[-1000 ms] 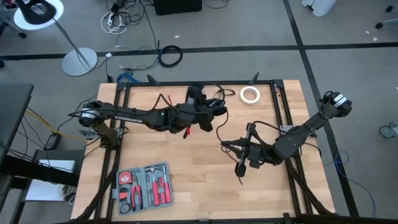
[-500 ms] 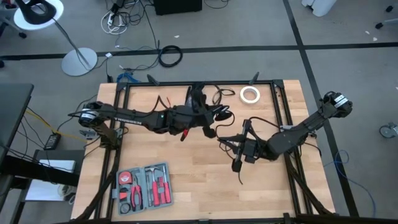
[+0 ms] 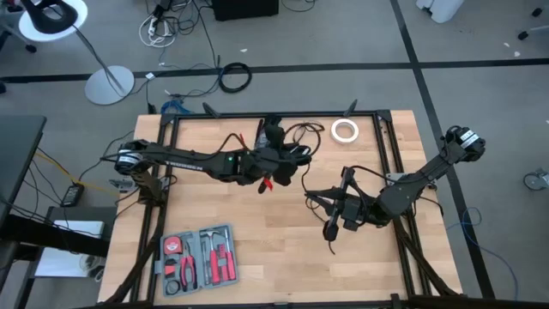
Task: Coil cords
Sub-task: Coil the black wire into a spool
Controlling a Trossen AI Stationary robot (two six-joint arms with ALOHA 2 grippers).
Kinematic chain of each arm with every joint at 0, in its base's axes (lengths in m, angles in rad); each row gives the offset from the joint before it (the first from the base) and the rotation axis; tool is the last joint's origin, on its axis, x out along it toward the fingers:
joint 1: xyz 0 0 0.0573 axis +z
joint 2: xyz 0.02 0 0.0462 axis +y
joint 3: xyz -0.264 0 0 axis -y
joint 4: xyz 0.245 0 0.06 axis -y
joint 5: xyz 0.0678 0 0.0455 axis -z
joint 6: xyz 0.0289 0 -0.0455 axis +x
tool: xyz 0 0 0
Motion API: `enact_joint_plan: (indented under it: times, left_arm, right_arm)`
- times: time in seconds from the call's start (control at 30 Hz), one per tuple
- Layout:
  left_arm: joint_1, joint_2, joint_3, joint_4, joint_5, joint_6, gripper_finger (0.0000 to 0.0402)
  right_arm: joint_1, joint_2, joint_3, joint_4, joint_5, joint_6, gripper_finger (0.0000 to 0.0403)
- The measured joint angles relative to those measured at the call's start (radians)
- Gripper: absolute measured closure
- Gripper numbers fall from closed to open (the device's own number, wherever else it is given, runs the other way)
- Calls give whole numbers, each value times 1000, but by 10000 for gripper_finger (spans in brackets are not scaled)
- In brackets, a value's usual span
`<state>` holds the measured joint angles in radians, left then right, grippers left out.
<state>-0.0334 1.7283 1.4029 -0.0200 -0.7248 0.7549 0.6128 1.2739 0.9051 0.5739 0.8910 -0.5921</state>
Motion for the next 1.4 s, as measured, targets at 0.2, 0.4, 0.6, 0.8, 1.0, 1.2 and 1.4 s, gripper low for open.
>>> enact_joint_plan:
  times: [0.2,0.4,0.6,0.8,1.0,1.2,1.4]
  left_arm:
    - [7,34,0,12,-22,-4,402]
    - [8,44,0,90,4,-57,402]
    - [8,44,0,131,41,-117,402]
    - [7,44,1,157,80,-139,402]
    - [7,44,50,159,79,-123,402]
    - [6,44,77,177,113,-104,402]
    - [6,44,77,234,178,-138,402]
  right_arm:
    - [-1,0,0,-5,-10,11,401]
    - [-9,0,0,-12,-63,40,401]
    - [-30,0,0,-15,-104,57,401]
    - [-63,0,0,-65,-175,116,401]
    - [-99,0,-2,-107,-222,184,401]
    - [-113,0,-2,-114,-289,221,401]
    - [-153,0,-2,-166,-400,318,401]
